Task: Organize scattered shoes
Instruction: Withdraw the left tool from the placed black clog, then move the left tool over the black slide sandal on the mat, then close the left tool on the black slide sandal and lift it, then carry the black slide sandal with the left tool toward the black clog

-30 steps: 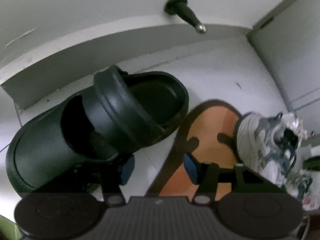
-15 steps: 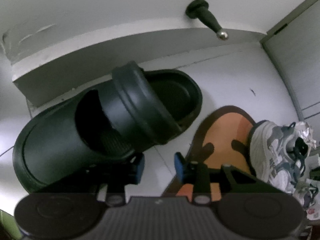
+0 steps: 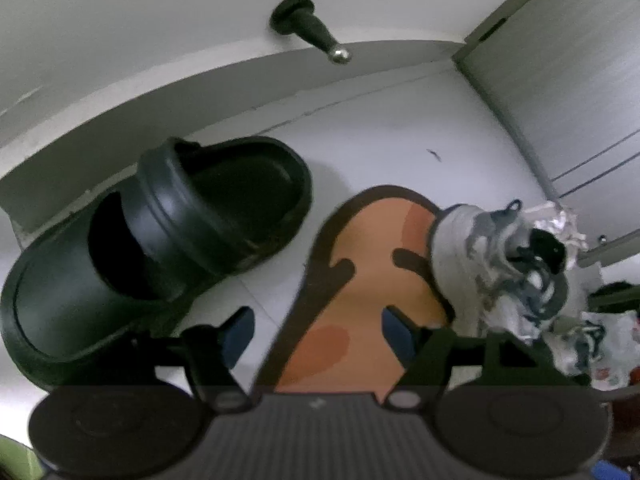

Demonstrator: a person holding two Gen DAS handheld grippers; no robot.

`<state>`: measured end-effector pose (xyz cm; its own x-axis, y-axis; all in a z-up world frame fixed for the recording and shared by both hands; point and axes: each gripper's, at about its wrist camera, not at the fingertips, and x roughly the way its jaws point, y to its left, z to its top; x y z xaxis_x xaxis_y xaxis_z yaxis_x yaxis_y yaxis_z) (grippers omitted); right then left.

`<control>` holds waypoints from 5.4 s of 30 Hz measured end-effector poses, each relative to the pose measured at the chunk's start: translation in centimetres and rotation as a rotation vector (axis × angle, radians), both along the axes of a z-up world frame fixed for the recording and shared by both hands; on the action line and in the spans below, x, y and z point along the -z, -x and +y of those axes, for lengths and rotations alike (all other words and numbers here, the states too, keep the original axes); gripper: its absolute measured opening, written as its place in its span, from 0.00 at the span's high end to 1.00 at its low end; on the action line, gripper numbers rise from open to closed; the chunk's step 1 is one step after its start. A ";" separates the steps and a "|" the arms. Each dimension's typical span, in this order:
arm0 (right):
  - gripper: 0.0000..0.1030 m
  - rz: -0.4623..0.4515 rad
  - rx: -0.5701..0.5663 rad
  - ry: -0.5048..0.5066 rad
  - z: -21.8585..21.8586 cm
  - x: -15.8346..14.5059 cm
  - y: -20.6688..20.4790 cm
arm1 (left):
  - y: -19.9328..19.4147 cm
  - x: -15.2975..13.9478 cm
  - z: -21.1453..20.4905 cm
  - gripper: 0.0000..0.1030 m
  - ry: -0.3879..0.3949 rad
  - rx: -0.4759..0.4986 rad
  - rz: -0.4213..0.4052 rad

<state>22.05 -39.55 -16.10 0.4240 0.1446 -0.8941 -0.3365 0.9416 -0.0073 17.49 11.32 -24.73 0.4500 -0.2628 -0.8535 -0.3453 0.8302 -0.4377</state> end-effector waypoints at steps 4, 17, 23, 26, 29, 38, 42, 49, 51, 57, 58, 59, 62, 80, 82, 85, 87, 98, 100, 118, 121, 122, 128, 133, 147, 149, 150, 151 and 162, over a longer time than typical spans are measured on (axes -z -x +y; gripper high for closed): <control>0.00 -0.025 0.074 0.040 -4.1 -1.6 0.9 | 0.0 -1.1 -1.2 0.29 0.032 0.022 -0.025; 0.00 -0.074 0.158 0.097 -9.8 -4.5 3.7 | -0.4 -3.6 -10.3 0.30 0.166 0.303 -0.043; 0.00 -0.092 0.175 0.071 -10.8 -4.8 3.9 | 0.0 -4.0 -15.4 0.30 0.166 0.419 -0.038; 0.00 -0.102 0.183 0.058 -11.4 -5.0 4.0 | -0.1 -4.0 -17.6 0.30 0.186 0.467 0.010; 0.00 -0.111 0.191 0.046 -11.9 -5.1 4.0 | -0.8 -4.5 -19.2 0.30 0.197 0.466 0.037; 0.00 -0.139 0.213 0.058 -13.2 -4.5 3.6 | -1.2 -3.3 -24.9 0.37 0.288 0.397 0.159; 0.00 -0.116 0.239 0.039 -13.9 -3.5 3.0 | -0.3 -1.8 -26.0 0.37 0.360 0.333 0.191; 0.00 -0.053 0.253 0.068 -14.1 -1.3 2.8 | -0.4 -1.7 -27.2 0.66 0.410 0.315 0.149; 0.00 -0.046 0.264 0.059 -14.2 -1.0 2.5 | -0.5 -1.3 -27.4 0.66 0.418 0.296 0.168; 0.00 -0.043 0.250 0.060 -13.9 -0.5 2.5 | -0.7 -0.3 -28.3 0.66 0.423 0.278 0.189; 0.00 -0.041 0.250 0.059 -13.9 -0.4 2.5 | -0.8 -0.1 -28.4 0.68 0.425 0.274 0.197; 0.00 -0.039 0.250 0.058 -14.0 -0.3 2.5 | -1.0 0.1 -28.5 0.69 0.427 0.269 0.205; 0.00 -0.033 0.249 0.055 -14.1 0.0 2.6 | -1.6 0.4 -28.9 0.69 0.414 0.272 0.219; 0.00 -0.035 0.271 0.074 -14.3 -0.4 3.0 | 0.3 -0.4 -28.4 0.86 0.402 0.409 0.137; 0.00 -0.043 0.265 0.070 -14.1 -0.9 3.1 | 0.6 -0.8 -28.0 0.86 0.399 0.423 0.128; 0.01 -0.057 0.251 0.064 -13.7 -1.5 3.3 | 1.3 -1.4 -26.4 0.86 0.409 0.440 0.113; 0.01 -0.063 0.237 0.061 -13.3 -1.8 3.3 | 1.8 -1.9 -25.1 0.87 0.418 0.451 0.104; 0.00 -0.072 0.143 0.048 -10.3 -2.2 2.2 | 3.9 -2.3 -17.3 0.89 0.354 0.433 0.099; 0.00 -0.067 0.126 0.046 -9.6 -2.0 2.1 | 4.1 -2.2 -15.9 0.89 0.348 0.424 0.087; 0.00 0.025 -0.115 0.055 -0.5 2.9 0.7 | 3.0 -1.7 -7.1 0.89 0.332 0.399 0.034; 0.00 0.029 -0.176 0.065 1.5 3.9 0.3 | 2.5 -1.7 -6.1 0.89 0.330 0.390 0.027; 0.00 0.030 -0.198 0.068 2.3 4.2 0.1 | 2.3 -1.6 -5.8 0.89 0.330 0.382 0.025; 0.00 0.027 -0.254 0.064 4.8 5.0 -1.5 | 1.6 -1.6 -4.2 0.89 0.321 0.359 -0.021; 0.00 0.040 -0.250 0.053 5.9 6.3 -2.9 | 1.4 -1.5 -3.5 0.89 0.334 0.341 -0.038; 0.00 0.091 -0.237 0.029 7.1 10.1 -4.3 | 1.0 -2.9 -2.9 0.89 0.329 0.364 -0.119; 0.01 0.084 -0.244 0.018 7.5 10.0 -4.2 | 1.0 -2.8 -2.7 0.89 0.327 0.363 -0.115; 0.01 0.081 -0.248 0.012 7.7 10.0 -4.2 | 1.0 -2.8 -2.6 0.89 0.326 0.363 -0.112; 0.01 0.078 -0.252 0.006 7.9 10.0 -4.2 | 1.0 -2.7 -2.6 0.89 0.325 0.363 -0.109; 0.01 0.076 -0.301 -0.017 9.2 10.3 -3.6 | 1.1 -2.4 -2.8 0.89 0.308 0.393 -0.106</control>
